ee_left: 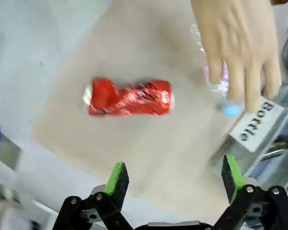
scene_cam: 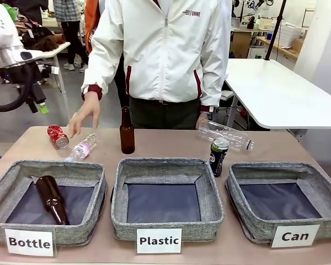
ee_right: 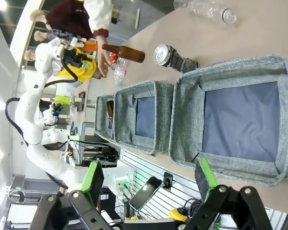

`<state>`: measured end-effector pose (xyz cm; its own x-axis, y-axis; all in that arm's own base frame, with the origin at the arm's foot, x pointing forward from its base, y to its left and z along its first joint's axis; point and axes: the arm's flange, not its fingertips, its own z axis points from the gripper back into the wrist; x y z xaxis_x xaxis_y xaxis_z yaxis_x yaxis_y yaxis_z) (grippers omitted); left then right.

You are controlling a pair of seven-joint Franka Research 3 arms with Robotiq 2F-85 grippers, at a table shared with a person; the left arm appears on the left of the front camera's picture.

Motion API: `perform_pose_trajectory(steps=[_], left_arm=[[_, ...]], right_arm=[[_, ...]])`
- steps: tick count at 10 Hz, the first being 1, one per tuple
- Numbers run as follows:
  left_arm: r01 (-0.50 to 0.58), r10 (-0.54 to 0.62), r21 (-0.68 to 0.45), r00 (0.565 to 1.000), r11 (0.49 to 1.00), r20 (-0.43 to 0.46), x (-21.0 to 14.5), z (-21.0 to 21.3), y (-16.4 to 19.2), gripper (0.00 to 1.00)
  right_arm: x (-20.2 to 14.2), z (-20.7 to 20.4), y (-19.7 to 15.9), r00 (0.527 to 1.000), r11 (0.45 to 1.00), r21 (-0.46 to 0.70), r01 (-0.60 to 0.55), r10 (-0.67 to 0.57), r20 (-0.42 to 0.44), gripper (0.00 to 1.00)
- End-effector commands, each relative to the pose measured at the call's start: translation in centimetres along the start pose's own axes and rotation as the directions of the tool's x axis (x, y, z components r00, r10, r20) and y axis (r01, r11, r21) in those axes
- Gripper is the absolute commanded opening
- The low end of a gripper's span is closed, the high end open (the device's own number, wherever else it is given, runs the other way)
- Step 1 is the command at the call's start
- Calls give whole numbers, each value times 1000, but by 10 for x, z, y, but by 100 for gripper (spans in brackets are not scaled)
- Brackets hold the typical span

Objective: Sort the can waste into the basket.
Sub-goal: Pick up the can waste from the table and place it in the right Fabric basket.

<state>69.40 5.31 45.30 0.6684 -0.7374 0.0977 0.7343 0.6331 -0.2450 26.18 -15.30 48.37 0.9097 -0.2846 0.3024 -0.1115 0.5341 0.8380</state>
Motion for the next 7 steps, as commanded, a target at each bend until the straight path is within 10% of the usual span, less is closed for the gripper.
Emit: perform_pose_trajectory(steps=[1, 3, 7], left_arm=[[464, -468, 65, 863, 883, 193, -38, 5, 11, 100], [469, -440, -8, 834, 883, 335, -157, 68, 9, 100], [709, -668, 12, 658, 705, 346, -325, 66, -37, 100]], right_arm=[[2, 1, 0, 1000, 1000, 21, -23, 23, 12, 100], [2, 1, 0, 1000, 1000, 21, -23, 23, 12, 100], [2, 1, 0, 1000, 1000, 21, -23, 23, 12, 100]])
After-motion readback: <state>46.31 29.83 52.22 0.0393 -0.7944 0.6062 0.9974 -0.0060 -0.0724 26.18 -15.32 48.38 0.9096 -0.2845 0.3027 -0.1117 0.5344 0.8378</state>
